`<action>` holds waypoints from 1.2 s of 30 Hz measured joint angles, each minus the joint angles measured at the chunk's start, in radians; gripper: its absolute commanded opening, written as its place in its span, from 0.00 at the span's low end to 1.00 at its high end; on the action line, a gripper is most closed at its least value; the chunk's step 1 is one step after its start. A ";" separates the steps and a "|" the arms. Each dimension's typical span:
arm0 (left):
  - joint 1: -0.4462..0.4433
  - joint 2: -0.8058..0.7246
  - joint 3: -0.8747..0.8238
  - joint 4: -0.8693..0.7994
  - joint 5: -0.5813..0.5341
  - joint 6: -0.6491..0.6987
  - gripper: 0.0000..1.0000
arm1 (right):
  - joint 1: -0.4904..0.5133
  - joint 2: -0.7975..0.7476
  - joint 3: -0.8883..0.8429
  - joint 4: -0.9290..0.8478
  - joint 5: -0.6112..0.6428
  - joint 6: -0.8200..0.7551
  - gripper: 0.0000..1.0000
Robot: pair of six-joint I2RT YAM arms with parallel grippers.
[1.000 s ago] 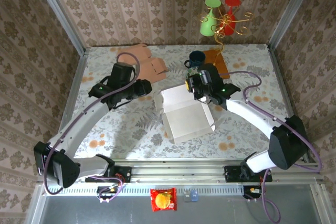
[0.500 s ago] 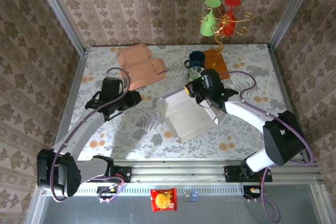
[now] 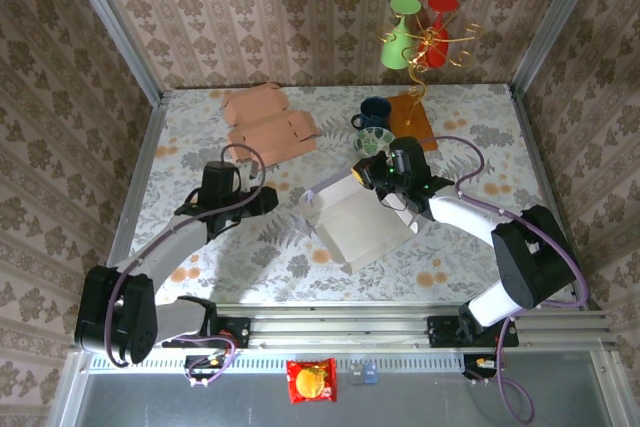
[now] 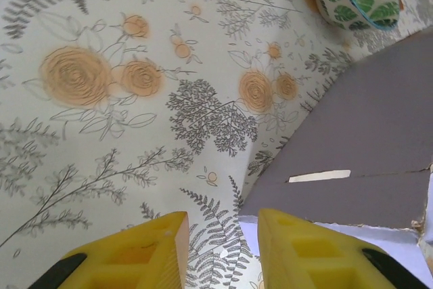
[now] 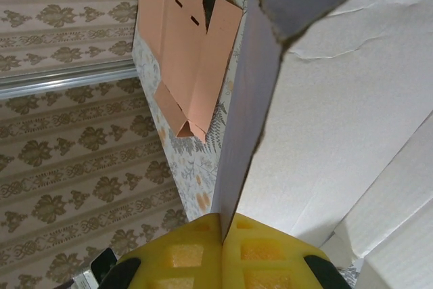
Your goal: Fold the paper box
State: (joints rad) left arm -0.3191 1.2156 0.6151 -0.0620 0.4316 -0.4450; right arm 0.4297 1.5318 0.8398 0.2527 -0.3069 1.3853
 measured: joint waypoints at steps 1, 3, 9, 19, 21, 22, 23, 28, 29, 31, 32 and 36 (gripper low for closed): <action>-0.001 0.004 -0.007 0.019 0.013 0.018 0.34 | -0.003 0.001 -0.002 0.005 -0.006 -0.003 0.00; -0.008 0.020 -0.018 0.061 0.042 0.064 0.34 | -0.012 0.008 -0.002 0.014 -0.019 -0.015 0.00; -0.030 0.095 -0.019 0.149 0.119 0.159 0.34 | -0.021 0.028 -0.008 0.060 -0.045 -0.028 0.00; -0.157 0.109 -0.035 0.198 0.135 0.240 0.36 | -0.029 0.035 -0.017 0.091 -0.058 -0.028 0.00; -0.178 0.109 -0.037 0.199 0.124 0.249 0.36 | -0.031 0.035 -0.018 0.090 -0.060 -0.027 0.00; -0.187 0.109 -0.037 0.198 0.119 0.256 0.37 | -0.031 0.035 -0.018 0.089 -0.060 -0.025 0.00; -0.192 0.111 -0.037 0.199 0.114 0.260 0.37 | -0.031 0.035 -0.020 0.090 -0.060 -0.024 0.00; -0.214 0.138 -0.037 0.213 0.093 0.282 0.37 | -0.032 0.035 -0.031 0.107 -0.061 -0.020 0.00; -0.224 0.140 -0.037 0.213 0.087 0.286 0.37 | -0.032 0.035 -0.031 0.108 -0.061 -0.020 0.00; -0.247 0.140 -0.037 0.213 0.079 0.294 0.37 | -0.032 0.035 -0.031 0.108 -0.061 -0.019 0.00; -0.257 0.140 -0.037 0.213 0.076 0.297 0.37 | -0.032 0.035 -0.031 0.108 -0.061 -0.018 0.00; -0.275 0.140 -0.037 0.214 0.050 0.308 0.36 | -0.032 0.035 -0.034 0.114 -0.061 -0.011 0.00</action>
State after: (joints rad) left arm -0.5945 1.3560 0.5781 0.1520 0.4816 -0.1371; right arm 0.3973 1.5669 0.8062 0.3668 -0.3676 1.3743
